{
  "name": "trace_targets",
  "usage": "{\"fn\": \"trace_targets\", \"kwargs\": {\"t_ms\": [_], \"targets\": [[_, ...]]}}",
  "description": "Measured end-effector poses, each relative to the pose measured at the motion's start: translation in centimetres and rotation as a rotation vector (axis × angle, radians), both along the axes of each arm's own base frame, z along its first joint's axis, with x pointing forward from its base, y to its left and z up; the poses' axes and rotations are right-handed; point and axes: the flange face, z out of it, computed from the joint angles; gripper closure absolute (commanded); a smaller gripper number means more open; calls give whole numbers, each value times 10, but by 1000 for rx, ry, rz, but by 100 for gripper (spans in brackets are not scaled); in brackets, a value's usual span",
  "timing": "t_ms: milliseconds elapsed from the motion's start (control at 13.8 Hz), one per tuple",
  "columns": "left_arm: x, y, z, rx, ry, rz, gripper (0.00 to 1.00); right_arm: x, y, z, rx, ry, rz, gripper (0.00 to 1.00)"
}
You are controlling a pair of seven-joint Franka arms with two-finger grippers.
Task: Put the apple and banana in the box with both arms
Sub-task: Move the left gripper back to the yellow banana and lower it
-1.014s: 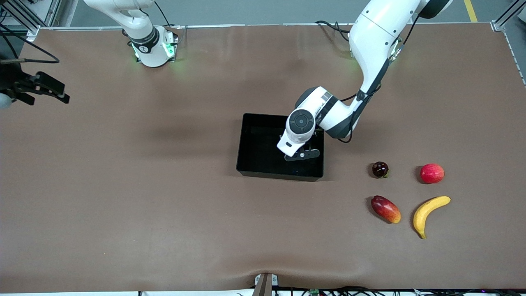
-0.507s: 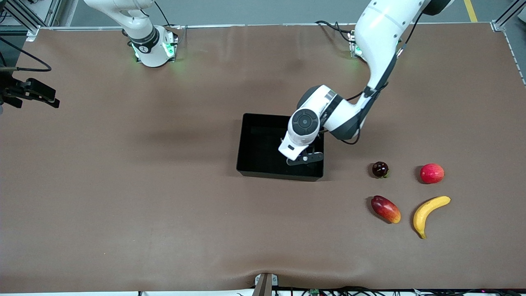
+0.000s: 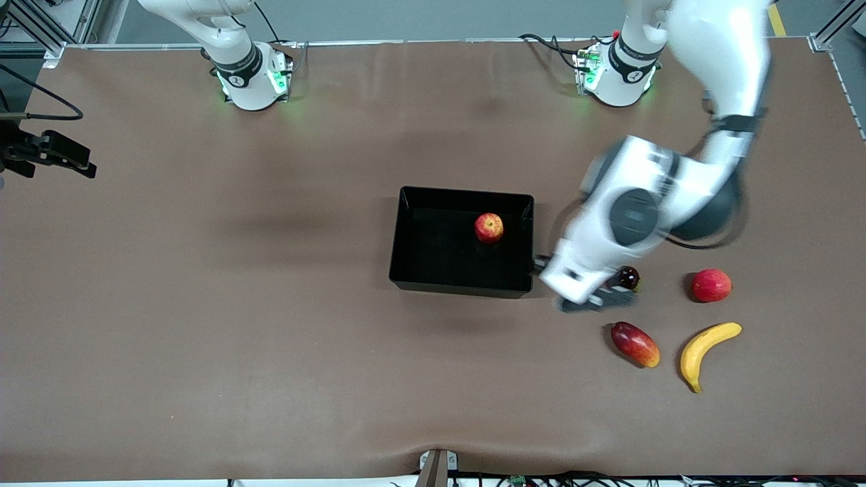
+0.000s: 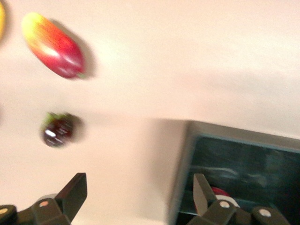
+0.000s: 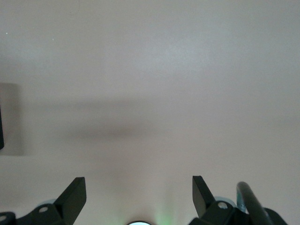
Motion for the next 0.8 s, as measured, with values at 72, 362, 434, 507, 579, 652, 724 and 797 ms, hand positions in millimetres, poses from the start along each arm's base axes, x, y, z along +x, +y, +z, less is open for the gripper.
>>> {"fn": "trace_targets", "kwargs": {"t_ms": [72,362,434,507,579,652,724,797], "targets": [[12,36,-2,31,-8,-51,0,0,0,-1,0,6,-1,0],[34,117,-19,106,-6,-220,0,-1,-2,-1,-1,9,-4,0],[39,130,-23,102,-9,-268,0,-1,-3,-1,-1,9,-5,0],[43,146,-28,94,-12,-315,0,-1,-3,-1,-1,10,-6,0],[48,166,-35,85,-17,-367,0,0,-3,-2,-1,11,-6,0],[54,189,-46,73,-28,-426,0,0,-3,-3,-1,13,-6,0],[59,215,-62,61,-40,-484,0,0,-3,-3,-1,14,-6,0],[63,241,-80,49,-52,-536,0,1,-3,-4,-1,15,-6,0]]}}
